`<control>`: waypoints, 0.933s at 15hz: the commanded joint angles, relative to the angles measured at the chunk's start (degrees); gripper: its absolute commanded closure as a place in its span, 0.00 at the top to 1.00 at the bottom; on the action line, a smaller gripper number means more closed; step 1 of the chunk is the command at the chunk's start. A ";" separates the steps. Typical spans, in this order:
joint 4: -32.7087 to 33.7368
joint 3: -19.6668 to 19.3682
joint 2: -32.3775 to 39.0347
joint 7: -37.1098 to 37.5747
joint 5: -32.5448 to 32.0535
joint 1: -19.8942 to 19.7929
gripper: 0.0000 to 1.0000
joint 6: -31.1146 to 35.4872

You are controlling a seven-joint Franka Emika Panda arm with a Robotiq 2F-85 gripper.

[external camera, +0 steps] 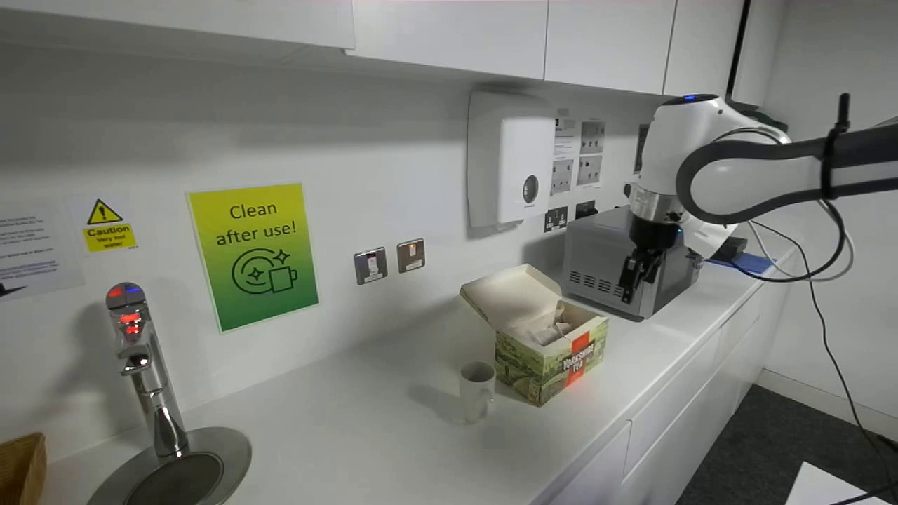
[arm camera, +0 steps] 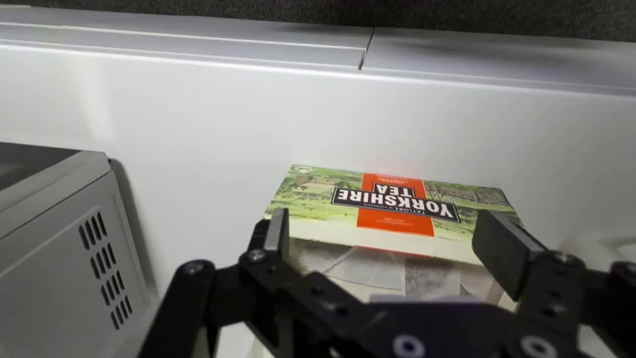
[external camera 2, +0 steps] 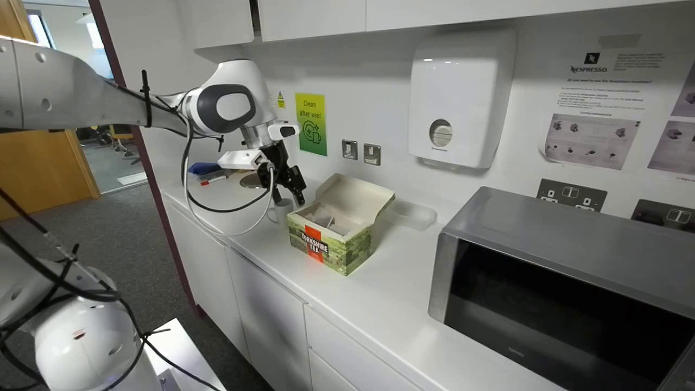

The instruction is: Remove the teabag from the green box and put it in the white mug on the left

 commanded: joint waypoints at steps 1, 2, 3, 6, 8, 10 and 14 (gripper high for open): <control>6.50 0.48 8.68 1.94 -0.58 0.35 1.00 1.63; 7.60 0.53 10.47 2.06 -0.49 0.43 1.00 1.90; 8.54 0.52 12.21 2.06 -0.31 0.58 1.00 2.13; 11.31 0.29 17.06 1.60 0.24 0.97 1.00 3.36; 13.47 0.21 20.75 1.74 0.86 1.16 1.00 4.95; 15.40 0.21 23.46 2.00 1.07 1.41 1.00 5.45; 14.25 0.04 23.44 1.52 1.16 1.76 1.00 5.18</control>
